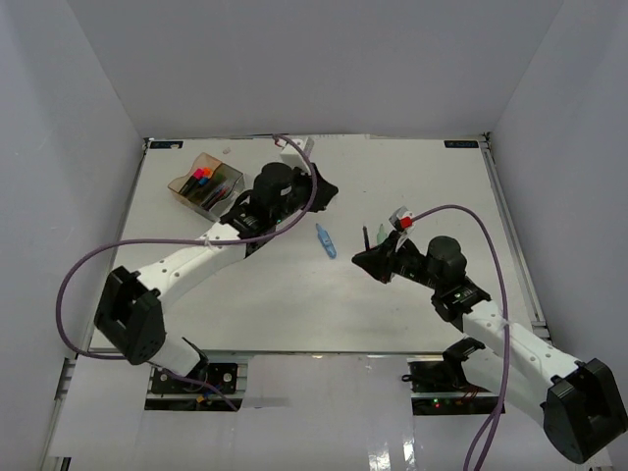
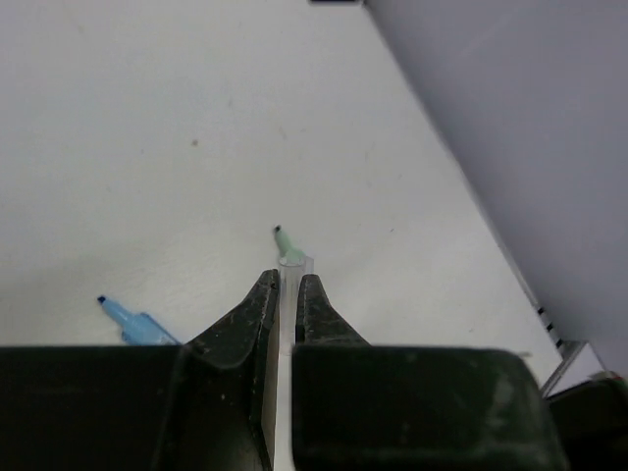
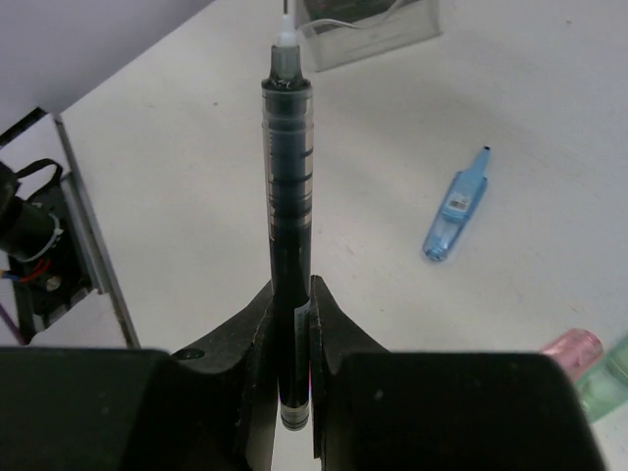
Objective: Sort the stationery into containers
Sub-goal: Close the pen cap on the pen.
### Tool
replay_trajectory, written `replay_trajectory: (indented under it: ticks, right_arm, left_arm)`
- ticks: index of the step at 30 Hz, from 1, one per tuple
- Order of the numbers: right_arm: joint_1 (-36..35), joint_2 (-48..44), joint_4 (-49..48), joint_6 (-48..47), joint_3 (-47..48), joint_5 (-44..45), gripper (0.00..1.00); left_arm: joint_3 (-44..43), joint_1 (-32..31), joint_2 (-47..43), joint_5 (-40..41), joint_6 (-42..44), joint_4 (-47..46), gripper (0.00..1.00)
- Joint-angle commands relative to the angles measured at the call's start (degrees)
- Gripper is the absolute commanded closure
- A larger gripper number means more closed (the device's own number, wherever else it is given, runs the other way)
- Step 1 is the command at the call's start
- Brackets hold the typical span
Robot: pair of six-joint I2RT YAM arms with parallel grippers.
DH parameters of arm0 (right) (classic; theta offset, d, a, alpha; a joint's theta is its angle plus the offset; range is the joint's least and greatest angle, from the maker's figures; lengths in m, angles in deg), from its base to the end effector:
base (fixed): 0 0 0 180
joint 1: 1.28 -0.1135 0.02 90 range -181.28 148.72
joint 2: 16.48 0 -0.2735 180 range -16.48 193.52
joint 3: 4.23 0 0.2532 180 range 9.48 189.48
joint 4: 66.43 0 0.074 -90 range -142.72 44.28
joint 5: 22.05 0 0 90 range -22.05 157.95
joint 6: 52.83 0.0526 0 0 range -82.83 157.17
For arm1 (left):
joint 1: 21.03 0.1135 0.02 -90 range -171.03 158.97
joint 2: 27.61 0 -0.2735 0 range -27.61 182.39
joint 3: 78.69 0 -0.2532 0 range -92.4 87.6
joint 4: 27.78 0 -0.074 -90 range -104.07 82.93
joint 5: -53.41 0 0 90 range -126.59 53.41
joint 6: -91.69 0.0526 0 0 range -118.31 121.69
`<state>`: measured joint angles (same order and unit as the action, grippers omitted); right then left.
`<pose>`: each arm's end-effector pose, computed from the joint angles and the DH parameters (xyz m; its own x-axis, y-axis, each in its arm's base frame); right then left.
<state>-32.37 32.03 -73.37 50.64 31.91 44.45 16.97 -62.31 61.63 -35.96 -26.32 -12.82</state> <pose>0.1671 0.1253 0.2526 -0.2683 0.0877 -0.9593 -0.7722 0.5758 0.2686 0.2917 -0.2554 0.3223 -0.5316 -0.1582 -0.8321 0.4557 0.7747 -0.4384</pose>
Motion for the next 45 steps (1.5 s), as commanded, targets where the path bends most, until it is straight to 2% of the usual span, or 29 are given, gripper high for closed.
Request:
replay_trajectory:
  ticks: [1,7,10,19,30,45]
  right_arm:
    - [-0.1,2.5,-10.4,1.6,2.8,-9.6,0.92]
    - [-2.2,9.0,-16.6,2.0,5.7,-12.2,0.92]
    - [-4.1,12.6,-19.2,1.7,7.8,-12.4,0.92]
    - [-8.5,25.5,-27.2,3.1,13.8,-12.3,0.92]
    - [-10.5,34.8,-30.4,3.7,20.3,-12.9,0.92]
    - [-10.9,38.0,-30.9,4.0,23.1,-13.1,0.92]
  left_arm:
    - [7.1,1.7,-7.9,-6.4,0.5,-11.0,1.0]
    - [18.7,6.0,-18.0,-12.9,-4.7,-25.3,1.0]
    - [22.4,6.5,-20.5,-13.7,-5.3,-30.1,1.0]
    - [29.6,11.0,-26.0,-16.4,-9.5,-40.0,1.0]
    - [33.2,13.6,-25.8,-20.5,-11.2,-48.1,1.0]
    - [33.7,13.9,-26.0,-23.0,-12.0,-50.2,1.0]
